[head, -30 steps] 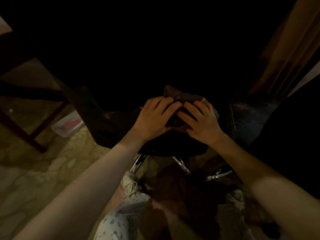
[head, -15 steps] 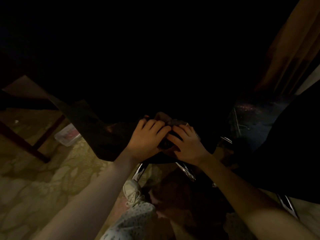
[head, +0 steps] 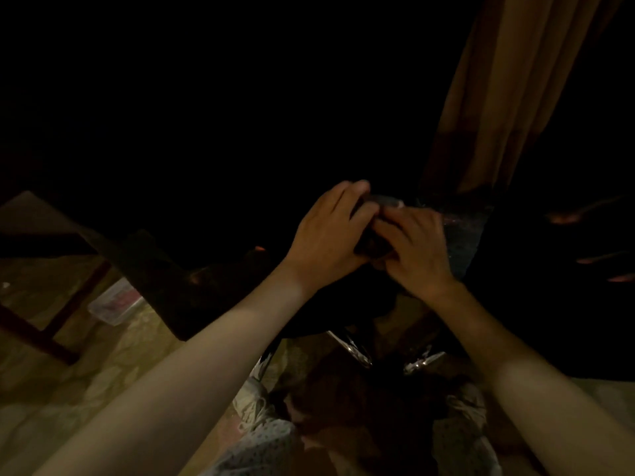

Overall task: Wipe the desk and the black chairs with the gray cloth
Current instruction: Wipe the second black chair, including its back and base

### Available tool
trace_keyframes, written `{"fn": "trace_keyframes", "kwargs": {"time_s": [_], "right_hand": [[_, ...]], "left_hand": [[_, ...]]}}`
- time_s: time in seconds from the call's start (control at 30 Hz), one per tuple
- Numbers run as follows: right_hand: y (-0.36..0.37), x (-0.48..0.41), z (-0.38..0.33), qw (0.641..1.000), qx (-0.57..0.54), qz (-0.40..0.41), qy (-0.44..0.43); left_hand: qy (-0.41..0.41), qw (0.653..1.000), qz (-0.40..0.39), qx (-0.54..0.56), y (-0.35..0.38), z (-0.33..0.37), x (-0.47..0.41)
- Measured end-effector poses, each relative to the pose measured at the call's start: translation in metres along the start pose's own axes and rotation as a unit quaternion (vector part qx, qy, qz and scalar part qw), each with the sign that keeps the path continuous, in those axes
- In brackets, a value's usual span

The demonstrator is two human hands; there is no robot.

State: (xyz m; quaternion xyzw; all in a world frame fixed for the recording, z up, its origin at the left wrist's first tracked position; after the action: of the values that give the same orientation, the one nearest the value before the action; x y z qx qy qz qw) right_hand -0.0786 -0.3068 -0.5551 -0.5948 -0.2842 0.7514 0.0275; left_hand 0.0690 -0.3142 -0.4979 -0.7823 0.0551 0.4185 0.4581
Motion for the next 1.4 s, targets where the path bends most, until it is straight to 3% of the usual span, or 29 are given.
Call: {"fn": "trace_keyframes", "kwargs": {"time_s": [0.1,0.17,0.3,0.4,0.5,0.7,0.8,0.93,1.0,1.03,1.1,1.23,1.4], "right_hand": [[-0.033,-0.021,0.036,0.988,0.072,-0.002,0.136],[-0.033,-0.027,0.055,0.980,0.089,-0.006,0.177],[0.014,-0.001,0.065,0.986,0.014,-0.073,0.147],[0.032,0.035,0.046,0.982,-0.047,-0.050,0.174],[0.046,0.056,0.026,0.991,-0.053,-0.015,0.122],[0.081,0.092,-0.016,0.986,-0.093,-0.031,0.134],[0.098,0.113,-0.033,0.979,-0.118,-0.076,0.151],[0.124,0.145,-0.052,0.928,-0.192,-0.280,0.153],[0.125,0.153,-0.061,0.925,-0.190,-0.305,0.123],[0.123,0.157,-0.065,0.930,-0.174,-0.307,0.101],[0.115,0.165,-0.065,0.939,-0.161,-0.288,0.103],[0.087,0.159,-0.030,0.964,-0.132,-0.165,0.163],[0.043,0.125,0.022,0.965,-0.108,-0.030,0.237]], "left_hand": [[0.015,0.999,-0.013,0.035,-0.006,0.014,-0.047],[0.003,0.997,-0.039,0.070,0.000,0.021,-0.061],[0.004,0.991,-0.091,0.095,0.021,0.023,-0.048],[0.032,0.985,-0.153,0.072,0.042,0.021,-0.023],[0.048,0.975,-0.209,0.054,0.059,0.017,0.006],[0.059,0.966,-0.248,0.040,0.078,0.000,0.062],[0.055,0.961,-0.269,0.037,0.089,-0.005,0.087],[-0.016,0.941,-0.331,0.067,0.107,-0.007,0.120],[-0.102,0.914,-0.385,0.078,0.109,0.001,0.132],[-0.149,0.880,-0.444,0.081,0.111,0.007,0.138],[-0.190,0.847,-0.488,0.088,0.118,0.019,0.146],[-0.150,0.891,-0.414,0.107,0.118,0.037,0.108],[-0.023,0.974,-0.173,0.146,0.109,0.048,0.049]]}}
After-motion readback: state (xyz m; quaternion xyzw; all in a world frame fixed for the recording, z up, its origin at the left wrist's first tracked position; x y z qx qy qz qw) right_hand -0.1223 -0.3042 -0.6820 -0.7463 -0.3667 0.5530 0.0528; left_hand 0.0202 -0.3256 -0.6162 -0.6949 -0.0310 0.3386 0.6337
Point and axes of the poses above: each hand's wrist, its own x-axis away from the middle knuckle, its own y-axis out of the palm, z = x × y, the point moved 2 cm from there along -x, towards the middle knuckle, and after that the axes turned 5 degrees about x, right-handed, at the moved point
